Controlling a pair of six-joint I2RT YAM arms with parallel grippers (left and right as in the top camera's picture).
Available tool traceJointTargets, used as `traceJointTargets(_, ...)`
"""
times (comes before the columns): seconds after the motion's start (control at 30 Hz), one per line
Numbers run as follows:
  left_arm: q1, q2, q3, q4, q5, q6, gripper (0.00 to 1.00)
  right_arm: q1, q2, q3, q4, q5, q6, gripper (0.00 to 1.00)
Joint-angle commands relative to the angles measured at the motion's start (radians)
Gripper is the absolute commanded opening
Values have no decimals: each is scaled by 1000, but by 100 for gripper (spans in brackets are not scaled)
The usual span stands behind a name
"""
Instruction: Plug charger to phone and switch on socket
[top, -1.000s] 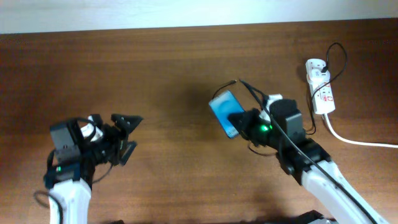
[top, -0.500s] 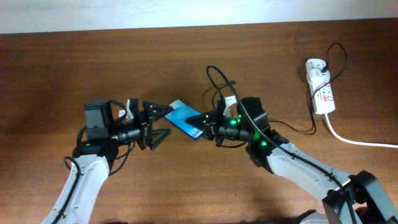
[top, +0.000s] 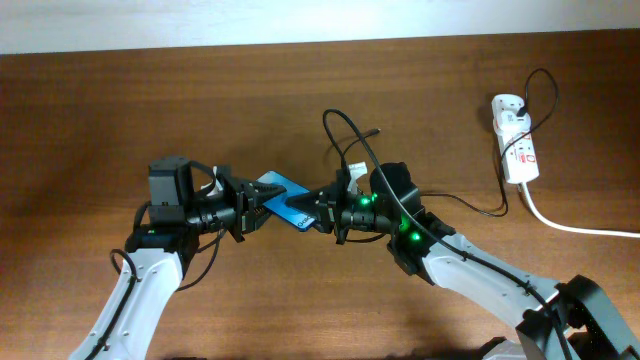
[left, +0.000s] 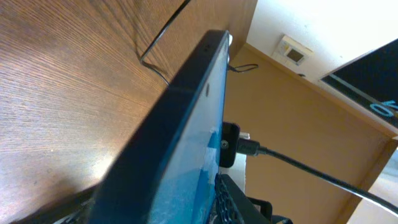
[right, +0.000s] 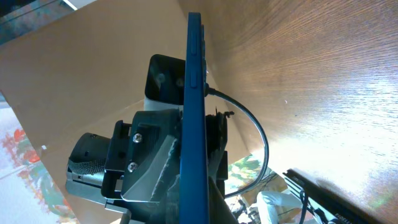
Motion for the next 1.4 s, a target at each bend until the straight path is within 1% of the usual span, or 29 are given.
traceJointTargets(0.0, 2, 5, 2, 7, -55, -28, 22, 8, -8, 13, 21, -16, 4, 4)
traceJointTargets(0.03, 2, 5, 2, 7, -63, -35, 17, 8, -8, 13, 21, -16, 4, 4)
traceJointTargets(0.1, 2, 5, 2, 7, -80, -55, 9, 8, -8, 13, 21, -16, 5, 4)
traceJointTargets(0.2, 2, 5, 2, 7, -89, -97, 2, 8, -8, 13, 21, -17, 5, 4)
traceJointTargets(0.23, 2, 5, 2, 7, -90, -104, 1, 8, -8, 13, 21, -16, 12, 4)
traceJointTargets(0.3, 2, 5, 2, 7, -111, -115, 0, 8, -8, 13, 21, -16, 12, 15)
traceJointTargets(0.33, 2, 5, 2, 7, -122, -115, 0, 8, -8, 13, 21, -19, 12, 16)
traceJointTargets(0.47, 2, 5, 2, 7, -174, -114, 0, 8, -8, 13, 20, -22, 11, 17)
traceJointTargets(0.53, 2, 5, 2, 7, -239, -91, 0, 8, -8, 13, 19, -20, 10, 46)
traceJointTargets(0.57, 4, 5, 2, 7, -279, -45, 0, 6, -8, 13, 19, -8, 2, 62)
traceJointTargets(0.6, 7, 5, 2, 7, -305, -8, 0, 6, -8, 13, 16, 10, -23, 70)
traceJointTargets(0.63, 14, 5, 2, 6, -332, 46, 0, 6, -8, 13, 3, 37, -79, 79)
traceJointTargets(0.67, 26, 5, 2, 6, -351, 119, 0, 6, -8, 13, -21, 85, -153, 91)
traceJointTargets(0.7, 35, 5, 2, 6, -352, 172, 0, 6, -8, 13, -62, 154, -241, 99)
traceJointTargets(0.73, 48, 5, 2, 2, -346, 230, 0, 6, -8, 13, -113, 229, -315, 99)
traceJointTargets(0.77, 58, 5, 2, -10, -321, 256, 0, 6, -8, 13, -175, 356, -384, 99)
traceJointTargets(0.83, 71, 5, 2, -32, -274, 278, 0, 3, -8, 13, -274, 554, -452, 99)
traceJointTargets(0.87, 78, 5, 2, -35, -238, 305, 0, -3, -8, 13, -298, 597, -492, 97)
traceJointTargets(0.9, 82, 8, 2, -35, -202, 332, 0, -20, -8, 13, -305, 605, -555, 89)
traceJointTargets(0.93, 82, 13, 2, -35, -178, 353, 0, -42, -8, 16, -304, 603, -596, 85)
traceJointTargets(1.0, 82, 45, 3, -33, -158, 366, 0, -91, -8, 43, -338, 565, -629, 84)
traceJointTargets(1.07, 82, 98, 13, -11, -140, 366, 0, -141, -8, 115, -465, 559, -636, 84)
traceJointTargets(1.13, 82, 178, 45, 44, -47, 366, 0, -188, -1, 221, -629, 599, -702, 84)
traceJointTargets(1.2, 82, 292, 116, 98, 87, 366, 0, -220, 30, 328, -758, 655, -713, 84)
traceJointTargets(1.27, 80, 396, 194, 142, 194, 366, 0, -248, 101, 422, -820, 661, -713, 84)
traceJointTargets(1.3, 79, 423, 220, 144, 225, 366, 0, -257, 131, 450, -833, 661, -713, 83)
traceJointTargets(1.33, 77, 449, 247, 145, 256, 366, 0, -265, 175, 480, -838, 658, -712, 79)
traceJointTargets(1.37, 77, 462, 267, 145, 282, 366, 0, -274, 236, 514, -837, 657, -711, 73)
